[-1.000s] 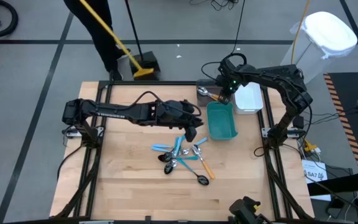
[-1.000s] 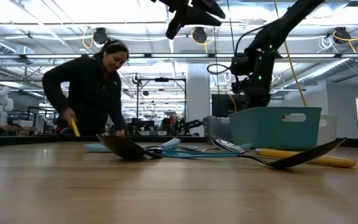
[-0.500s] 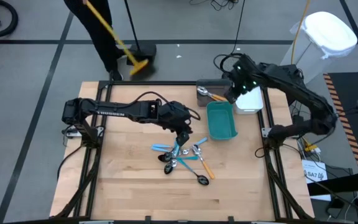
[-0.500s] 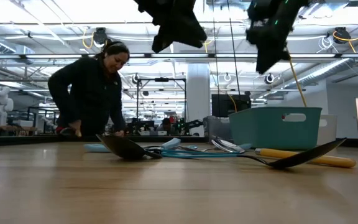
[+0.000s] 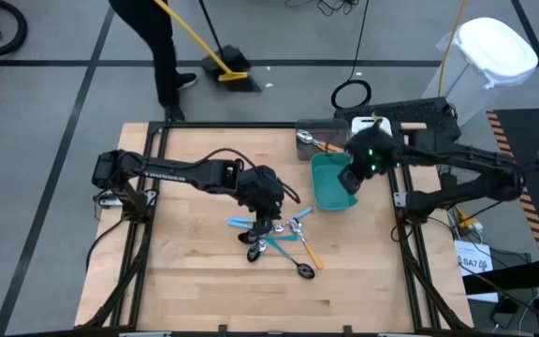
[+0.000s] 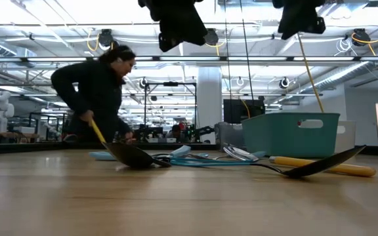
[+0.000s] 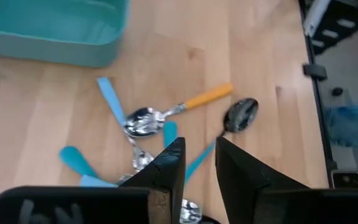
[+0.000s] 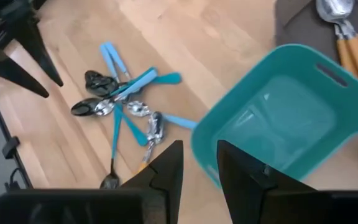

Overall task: Sort silverware by color (type)
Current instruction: Put the orange spoon into the black bin

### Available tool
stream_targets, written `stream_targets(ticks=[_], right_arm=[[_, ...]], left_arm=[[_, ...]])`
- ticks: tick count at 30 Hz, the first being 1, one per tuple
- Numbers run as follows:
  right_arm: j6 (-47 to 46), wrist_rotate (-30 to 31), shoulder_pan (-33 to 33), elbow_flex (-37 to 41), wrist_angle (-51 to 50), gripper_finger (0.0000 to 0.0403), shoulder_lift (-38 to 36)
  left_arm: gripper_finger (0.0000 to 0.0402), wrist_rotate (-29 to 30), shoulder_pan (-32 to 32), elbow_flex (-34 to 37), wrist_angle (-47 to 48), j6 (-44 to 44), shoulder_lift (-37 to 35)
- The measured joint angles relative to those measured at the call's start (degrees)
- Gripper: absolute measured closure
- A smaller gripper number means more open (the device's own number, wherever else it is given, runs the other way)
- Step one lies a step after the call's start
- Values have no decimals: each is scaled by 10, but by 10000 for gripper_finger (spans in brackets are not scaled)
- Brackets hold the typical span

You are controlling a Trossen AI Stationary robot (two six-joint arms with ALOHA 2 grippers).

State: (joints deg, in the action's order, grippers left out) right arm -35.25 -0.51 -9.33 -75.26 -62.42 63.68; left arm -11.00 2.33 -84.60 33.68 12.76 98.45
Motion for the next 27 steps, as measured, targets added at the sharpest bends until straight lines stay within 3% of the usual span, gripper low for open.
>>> stream_targets(ticks=[8, 13, 20, 27], right_arm=[[-59, 77, 145, 0, 19, 310, 34], [-52, 95, 206, 0, 29, 310, 76], [-14, 94, 246, 0, 35, 310, 162], [-80, 75, 247, 0, 59, 304, 248]], left_arm=[[241, 63, 41, 0, 40, 44, 8], [232, 70, 55, 0, 47, 40, 16], [231, 95, 66, 0, 41, 62, 15], [231, 97, 67, 0, 42, 75, 15]])
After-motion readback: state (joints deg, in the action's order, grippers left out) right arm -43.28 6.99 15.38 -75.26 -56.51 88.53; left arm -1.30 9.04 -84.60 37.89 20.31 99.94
